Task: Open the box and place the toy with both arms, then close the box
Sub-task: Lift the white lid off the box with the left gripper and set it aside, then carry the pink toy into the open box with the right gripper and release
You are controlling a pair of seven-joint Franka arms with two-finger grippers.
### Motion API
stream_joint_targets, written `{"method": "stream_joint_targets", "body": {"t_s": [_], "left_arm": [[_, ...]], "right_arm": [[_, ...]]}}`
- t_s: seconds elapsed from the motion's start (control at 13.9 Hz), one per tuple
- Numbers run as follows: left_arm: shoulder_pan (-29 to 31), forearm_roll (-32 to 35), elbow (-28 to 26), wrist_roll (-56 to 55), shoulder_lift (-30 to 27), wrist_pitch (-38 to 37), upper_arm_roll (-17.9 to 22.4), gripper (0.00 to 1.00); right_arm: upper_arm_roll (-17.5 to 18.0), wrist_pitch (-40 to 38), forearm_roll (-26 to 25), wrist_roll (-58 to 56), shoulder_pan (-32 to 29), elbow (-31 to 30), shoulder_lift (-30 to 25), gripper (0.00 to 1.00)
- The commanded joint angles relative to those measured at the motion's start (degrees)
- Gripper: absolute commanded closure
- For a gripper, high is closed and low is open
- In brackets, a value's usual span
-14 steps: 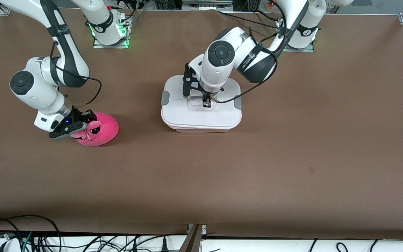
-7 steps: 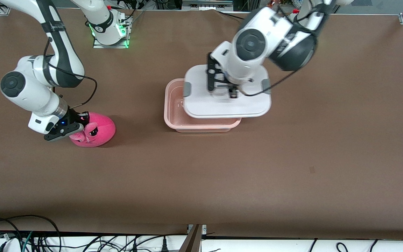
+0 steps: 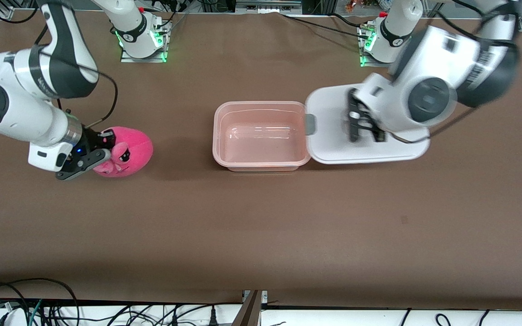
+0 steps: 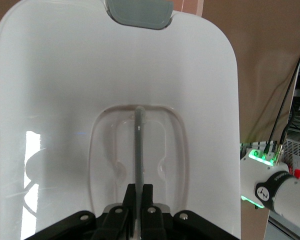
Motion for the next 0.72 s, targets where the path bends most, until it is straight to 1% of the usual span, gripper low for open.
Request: {"method": "stream_joint_targets", "body": {"t_s": [0.0, 0.14, 0.22, 0.36, 0.5, 0.65], "left_arm": [[7.5, 2.9, 1.1, 10.6, 0.0, -2.5, -0.9, 1.00], [12.8, 3.8, 1.4, 13.0, 0.1, -1.9, -0.9, 1.00], [15.0, 3.2, 1.9, 13.0, 0.2, -1.6, -1.5, 1.00], [15.1, 3.6, 1.9, 13.0, 0.4, -0.5, -1.5, 1.00], [14.8, 3.5, 1.9, 13.0, 1.1, 0.2, -1.6, 1.00], [14.8, 3.3, 2.0, 13.1, 1.2, 1.9, -1.6, 1.00]], "right_arm": [[5.4, -5.9, 0.5, -0.1, 0.2, 5.6, 0.4, 1.00], [9.1, -5.6, 0.4, -0.2, 1.3, 6.4, 0.4, 1.00], [10.2, -5.4, 0.3, -0.3, 2.9, 6.8, 0.5, 1.00], [10.5, -5.5, -0.7, -0.3, 8.2, 8.1, 1.2, 1.00], [10.5, -5.2, -3.5, -0.3, 12.7, 8.5, 2.3, 1.00], [10.5, -5.1, -4.7, -0.2, 15.8, 8.9, 4.0, 1.00]]}}
